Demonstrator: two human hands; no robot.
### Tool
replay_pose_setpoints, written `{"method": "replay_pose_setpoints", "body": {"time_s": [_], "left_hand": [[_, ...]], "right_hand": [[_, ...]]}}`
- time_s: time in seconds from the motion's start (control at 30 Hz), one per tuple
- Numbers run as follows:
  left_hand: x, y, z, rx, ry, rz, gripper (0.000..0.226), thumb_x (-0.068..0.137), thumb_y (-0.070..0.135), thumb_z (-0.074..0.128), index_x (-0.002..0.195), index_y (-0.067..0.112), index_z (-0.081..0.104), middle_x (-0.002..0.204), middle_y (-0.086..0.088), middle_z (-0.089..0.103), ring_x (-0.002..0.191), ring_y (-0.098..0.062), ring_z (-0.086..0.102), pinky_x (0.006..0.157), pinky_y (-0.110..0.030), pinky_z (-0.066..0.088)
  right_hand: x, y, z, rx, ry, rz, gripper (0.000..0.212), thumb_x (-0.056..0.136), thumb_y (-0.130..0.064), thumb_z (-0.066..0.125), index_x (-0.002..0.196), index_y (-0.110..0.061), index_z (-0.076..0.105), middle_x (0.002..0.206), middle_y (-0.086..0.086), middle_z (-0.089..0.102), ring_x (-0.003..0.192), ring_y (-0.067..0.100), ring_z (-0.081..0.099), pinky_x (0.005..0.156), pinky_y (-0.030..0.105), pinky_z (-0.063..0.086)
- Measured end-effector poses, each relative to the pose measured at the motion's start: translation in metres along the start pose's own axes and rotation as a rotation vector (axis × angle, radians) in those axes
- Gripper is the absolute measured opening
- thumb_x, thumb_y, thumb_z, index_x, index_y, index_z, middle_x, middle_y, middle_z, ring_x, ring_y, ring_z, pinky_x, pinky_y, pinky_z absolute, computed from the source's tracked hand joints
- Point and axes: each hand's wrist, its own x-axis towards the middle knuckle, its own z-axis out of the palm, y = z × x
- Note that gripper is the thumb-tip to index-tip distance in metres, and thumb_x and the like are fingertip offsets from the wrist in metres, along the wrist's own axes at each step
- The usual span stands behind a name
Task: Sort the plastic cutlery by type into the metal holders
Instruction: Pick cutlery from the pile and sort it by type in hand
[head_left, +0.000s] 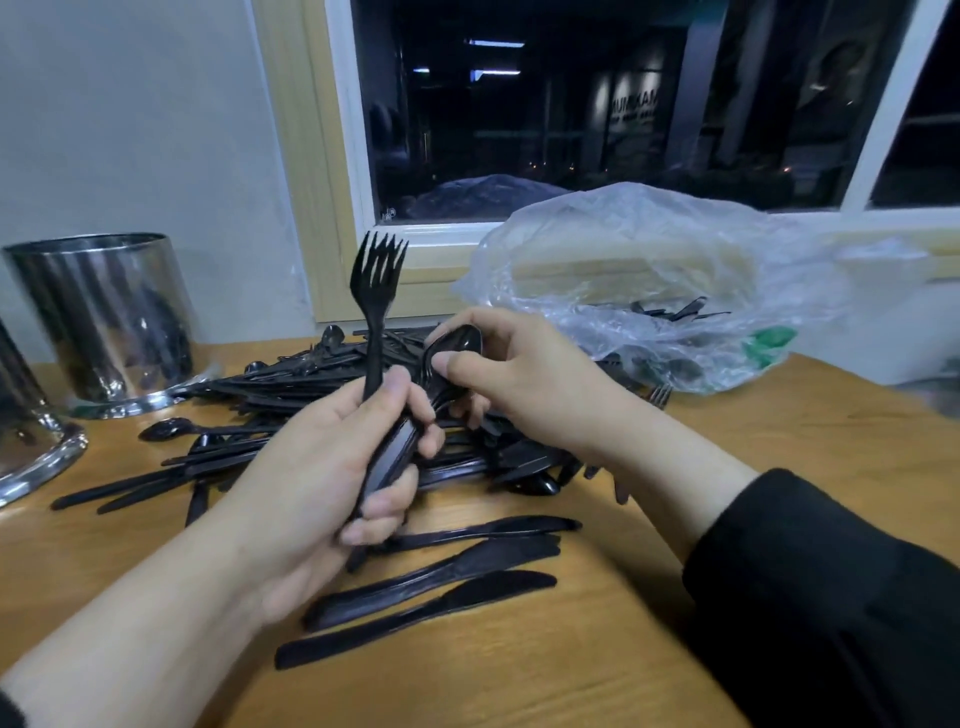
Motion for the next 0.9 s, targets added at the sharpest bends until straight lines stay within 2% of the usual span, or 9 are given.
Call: {"method": "replay_pose_setpoints", "body": {"time_s": [0.07, 0.13, 0.2, 0.27, 0.33, 0.43, 0.6, 0.77, 0.9], "left_hand": [[0.003, 0.001, 0.009, 0.007, 0.005, -0.002, 0.029, 0.096, 0.044, 0.053, 0.082, 0.02, 0.061, 0.071, -0.004, 0.051, 0.043, -0.01, 0.022, 0.038, -0.013, 0.012], [0.006, 0.001, 0.022, 0.037, 0.015, -0.002, 0.03, 0.099, 0.043, 0.052, 0.082, 0.021, 0.061, 0.07, -0.003, 0.051, 0.044, -0.01, 0.022, 0.038, -0.012, 0.013], [0.01, -0.001, 0.035, 0.062, 0.009, -0.01, 0.03, 0.102, 0.043, 0.051, 0.084, 0.02, 0.059, 0.07, -0.003, 0.051, 0.044, -0.01, 0.022, 0.036, -0.012, 0.016], [0.015, -0.003, 0.049, 0.076, -0.002, -0.02, 0.03, 0.104, 0.042, 0.05, 0.088, 0.018, 0.058, 0.071, -0.004, 0.053, 0.042, -0.01, 0.023, 0.035, -0.013, 0.019], [0.021, -0.006, 0.06, 0.087, -0.002, -0.028, 0.03, 0.105, 0.042, 0.049, 0.09, 0.017, 0.058, 0.071, -0.004, 0.056, 0.041, -0.011, 0.025, 0.034, -0.014, 0.021], [0.028, -0.011, 0.07, 0.138, -0.007, -0.038, 0.031, 0.105, 0.043, 0.048, 0.089, 0.018, 0.056, 0.074, -0.005, 0.062, 0.041, -0.011, 0.026, 0.036, -0.015, 0.02], [0.029, -0.017, 0.066, 0.209, -0.001, -0.053, 0.033, 0.103, 0.047, 0.048, 0.087, 0.019, 0.052, 0.081, -0.009, 0.069, 0.043, -0.013, 0.025, 0.039, -0.016, 0.017], [0.027, -0.02, 0.063, 0.204, 0.086, -0.01, 0.031, 0.104, 0.045, 0.047, 0.087, 0.02, 0.05, 0.083, -0.009, 0.07, 0.042, -0.012, 0.024, 0.039, -0.015, 0.016], [0.026, -0.023, 0.065, 0.193, 0.154, 0.02, 0.031, 0.105, 0.044, 0.047, 0.085, 0.021, 0.052, 0.08, -0.007, 0.07, 0.042, -0.012, 0.025, 0.037, -0.016, 0.018]], "right_hand": [[-0.003, 0.001, -0.017, -0.071, 0.068, -0.017, 0.015, 0.1, -0.029, 0.06, 0.104, -0.018, 0.068, 0.073, 0.005, 0.069, 0.057, 0.008, 0.058, 0.057, 0.023, 0.048], [-0.006, 0.01, -0.043, -0.1, 0.205, -0.018, 0.019, 0.101, -0.032, 0.058, 0.096, -0.017, 0.068, 0.071, -0.003, 0.067, 0.057, 0.003, 0.058, 0.057, 0.02, 0.047], [-0.013, 0.025, -0.073, -0.227, 0.283, 0.046, 0.029, 0.102, -0.036, 0.055, 0.09, -0.013, 0.07, 0.069, -0.001, 0.068, 0.058, 0.01, 0.06, 0.059, 0.027, 0.05], [-0.022, 0.046, -0.101, -0.38, 0.251, 0.138, 0.039, 0.102, -0.04, 0.053, 0.084, -0.009, 0.07, 0.067, 0.008, 0.069, 0.055, 0.017, 0.059, 0.061, 0.037, 0.051], [-0.031, 0.065, -0.122, -0.544, 0.166, 0.202, 0.038, 0.101, -0.039, 0.056, 0.079, -0.011, 0.069, 0.069, 0.008, 0.069, 0.056, 0.017, 0.06, 0.063, 0.037, 0.052], [-0.038, 0.087, -0.141, -0.726, -0.033, 0.267, 0.007, 0.098, -0.029, 0.063, 0.097, -0.029, 0.071, 0.092, -0.008, 0.073, 0.081, 0.007, 0.066, 0.073, 0.028, 0.051], [-0.04, 0.097, -0.149, -0.863, -0.192, 0.268, 0.044, 0.094, -0.014, 0.064, 0.132, -0.036, 0.062, 0.132, -0.014, 0.063, 0.112, 0.011, 0.061, 0.096, 0.027, 0.044], [-0.037, 0.105, -0.15, -0.975, -0.231, 0.31, 0.047, 0.094, -0.014, 0.064, 0.137, -0.033, 0.06, 0.138, -0.006, 0.06, 0.116, 0.016, 0.059, 0.091, 0.029, 0.044], [-0.037, 0.107, -0.157, -0.887, -0.198, 0.242, 0.028, 0.093, -0.02, 0.07, 0.119, -0.028, 0.07, 0.113, -0.011, 0.069, 0.09, 0.003, 0.059, 0.07, 0.02, 0.041]]}}
